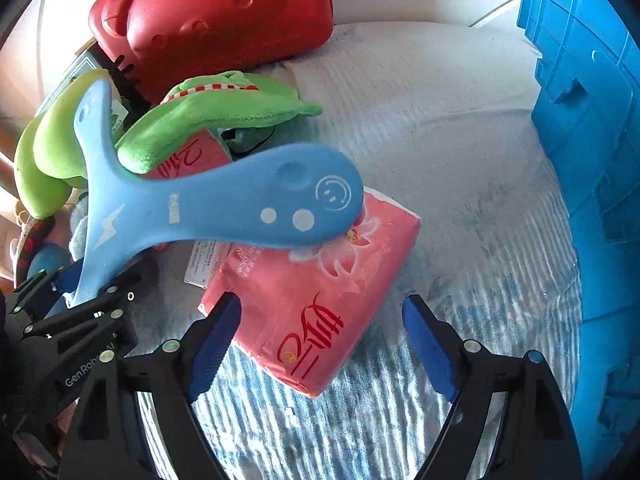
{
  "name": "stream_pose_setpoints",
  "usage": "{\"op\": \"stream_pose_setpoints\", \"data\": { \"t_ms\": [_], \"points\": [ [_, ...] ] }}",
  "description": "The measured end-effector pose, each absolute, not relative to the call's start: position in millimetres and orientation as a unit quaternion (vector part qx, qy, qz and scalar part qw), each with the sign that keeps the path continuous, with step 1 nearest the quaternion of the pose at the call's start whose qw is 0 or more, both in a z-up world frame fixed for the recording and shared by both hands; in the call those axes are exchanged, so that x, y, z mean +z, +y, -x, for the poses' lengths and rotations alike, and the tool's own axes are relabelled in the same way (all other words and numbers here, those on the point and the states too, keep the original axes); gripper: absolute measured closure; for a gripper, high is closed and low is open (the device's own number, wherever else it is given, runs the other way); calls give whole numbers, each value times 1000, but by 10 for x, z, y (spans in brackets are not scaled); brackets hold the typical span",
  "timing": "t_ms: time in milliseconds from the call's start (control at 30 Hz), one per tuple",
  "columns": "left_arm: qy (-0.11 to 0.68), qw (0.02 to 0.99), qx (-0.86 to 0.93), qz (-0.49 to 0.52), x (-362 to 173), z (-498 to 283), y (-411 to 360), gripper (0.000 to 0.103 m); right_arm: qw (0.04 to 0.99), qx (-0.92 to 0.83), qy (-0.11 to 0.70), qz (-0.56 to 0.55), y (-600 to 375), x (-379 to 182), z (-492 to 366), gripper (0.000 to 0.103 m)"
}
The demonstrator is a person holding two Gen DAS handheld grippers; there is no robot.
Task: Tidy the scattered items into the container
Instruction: 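Grasp the blue boomerang with left gripper while right gripper grasps the pink flowered tissue pack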
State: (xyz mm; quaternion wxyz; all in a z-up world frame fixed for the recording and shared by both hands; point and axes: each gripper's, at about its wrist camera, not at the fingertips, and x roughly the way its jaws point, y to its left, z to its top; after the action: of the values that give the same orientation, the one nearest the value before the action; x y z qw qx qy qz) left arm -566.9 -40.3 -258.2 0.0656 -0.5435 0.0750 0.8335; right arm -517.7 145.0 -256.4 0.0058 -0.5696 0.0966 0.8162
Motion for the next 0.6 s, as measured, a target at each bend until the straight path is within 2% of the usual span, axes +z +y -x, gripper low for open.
{"op": "stream_pose_setpoints", "data": {
  "t_ms": [33, 67, 100, 167, 333, 467, 600],
  "points": [
    [75, 67, 835, 540, -2580, 5696, -405, 59, 5, 814, 100, 572, 1430, -2589, 5205, 19],
    [72, 64, 838, 537, -2571, 5715, -419, 63, 8, 813, 105, 572, 1411, -2612, 5238, 15],
    [69, 60, 841, 533, -2561, 5730, -436, 64, 13, 813, 109, 571, 1395, -2635, 5275, 12],
    [59, 57, 846, 527, -2539, 5748, -486, 64, 25, 813, 117, 570, 1362, -2682, 5350, 0],
    [60, 51, 848, 524, -2586, 5698, -541, 64, 36, 816, 94, 569, 1246, -2781, 5457, 0],
    [57, 49, 850, 521, -2544, 5629, -559, 64, 25, 819, 86, 566, 1230, -2739, 5374, 8],
    [54, 47, 856, 513, -2413, 5465, -567, 66, 20, 820, 88, 566, 1238, -2653, 5173, 10]
  ]
}}
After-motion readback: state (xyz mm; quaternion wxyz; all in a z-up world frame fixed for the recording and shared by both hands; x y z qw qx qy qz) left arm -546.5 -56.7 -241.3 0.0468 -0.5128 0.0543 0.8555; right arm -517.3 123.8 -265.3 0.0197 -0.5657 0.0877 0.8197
